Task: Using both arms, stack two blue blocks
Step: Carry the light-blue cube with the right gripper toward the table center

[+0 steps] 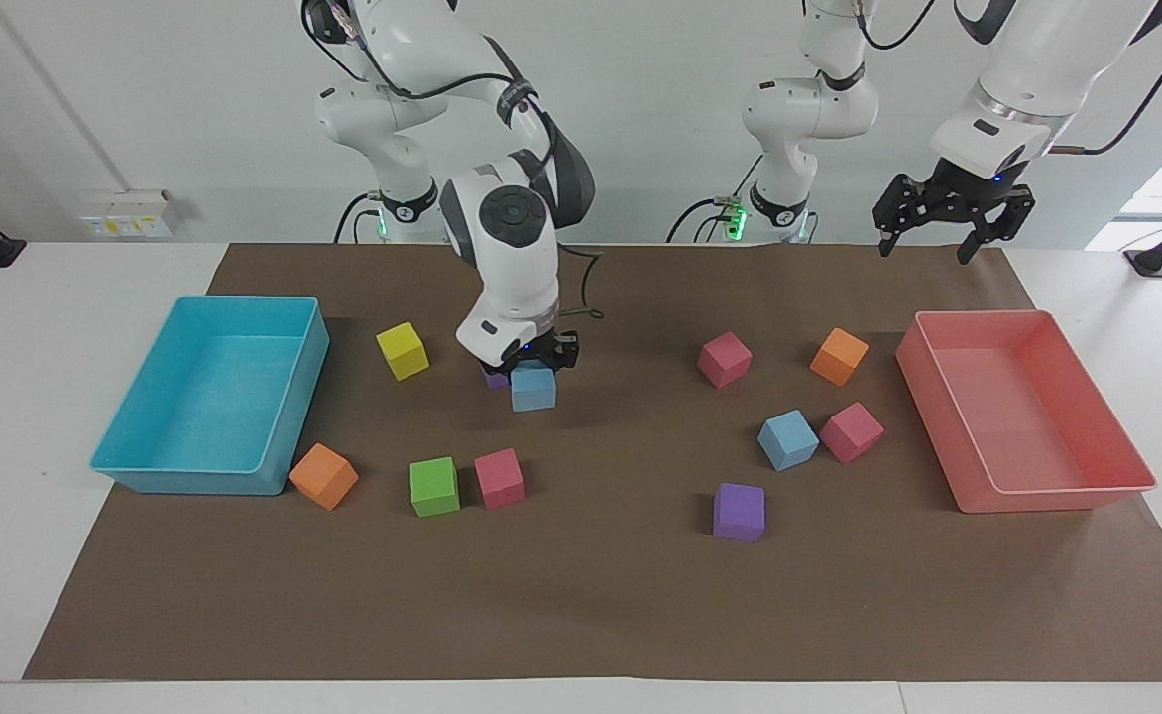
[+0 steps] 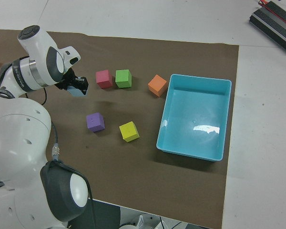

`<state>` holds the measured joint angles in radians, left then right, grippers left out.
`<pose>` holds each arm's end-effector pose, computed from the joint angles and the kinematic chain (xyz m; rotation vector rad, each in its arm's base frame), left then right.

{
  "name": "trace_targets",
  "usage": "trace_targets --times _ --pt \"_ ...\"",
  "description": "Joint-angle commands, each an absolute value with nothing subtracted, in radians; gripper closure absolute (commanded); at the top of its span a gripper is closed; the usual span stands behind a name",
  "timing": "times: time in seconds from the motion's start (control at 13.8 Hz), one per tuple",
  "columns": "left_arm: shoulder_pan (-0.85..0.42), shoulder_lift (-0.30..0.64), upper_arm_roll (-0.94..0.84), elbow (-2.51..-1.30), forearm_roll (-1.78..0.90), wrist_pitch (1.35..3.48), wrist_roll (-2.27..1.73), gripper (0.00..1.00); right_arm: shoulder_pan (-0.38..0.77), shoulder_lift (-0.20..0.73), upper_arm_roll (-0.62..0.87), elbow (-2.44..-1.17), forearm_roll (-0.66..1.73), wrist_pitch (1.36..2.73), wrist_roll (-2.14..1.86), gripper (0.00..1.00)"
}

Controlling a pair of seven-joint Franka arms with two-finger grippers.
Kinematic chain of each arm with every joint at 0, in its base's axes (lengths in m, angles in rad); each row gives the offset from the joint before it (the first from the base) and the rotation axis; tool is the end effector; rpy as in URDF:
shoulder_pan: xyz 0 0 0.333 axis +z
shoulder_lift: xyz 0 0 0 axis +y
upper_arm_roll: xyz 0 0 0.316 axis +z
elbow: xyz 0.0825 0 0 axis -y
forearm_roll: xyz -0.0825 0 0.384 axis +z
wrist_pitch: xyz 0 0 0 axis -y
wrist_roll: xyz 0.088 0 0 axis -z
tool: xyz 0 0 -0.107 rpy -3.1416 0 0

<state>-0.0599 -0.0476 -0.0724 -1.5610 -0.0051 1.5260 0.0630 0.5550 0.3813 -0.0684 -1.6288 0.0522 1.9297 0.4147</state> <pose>0.5305 -0.0722 0.6510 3.1245 -0.3064 0.0195 0.5758 0.3141 0.3937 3.1235 0.0867 -0.1270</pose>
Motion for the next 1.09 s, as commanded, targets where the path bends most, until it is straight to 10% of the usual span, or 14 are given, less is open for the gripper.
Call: trace_targets --times 0.0,1.01 --pt "-0.054 -0.060 -0.075 -1.572 -0.015 1.517 0.066 0.00 0.601 0.514 -0.068 -1.478 0.038 1.928 0.526 1.00" --pt "-0.055 -0.064 -0.075 -1.575 -0.017 1.517 0.066 0.00 0.670 0.592 -0.057 -1.538 0.083 2.149 0.601 1.00"
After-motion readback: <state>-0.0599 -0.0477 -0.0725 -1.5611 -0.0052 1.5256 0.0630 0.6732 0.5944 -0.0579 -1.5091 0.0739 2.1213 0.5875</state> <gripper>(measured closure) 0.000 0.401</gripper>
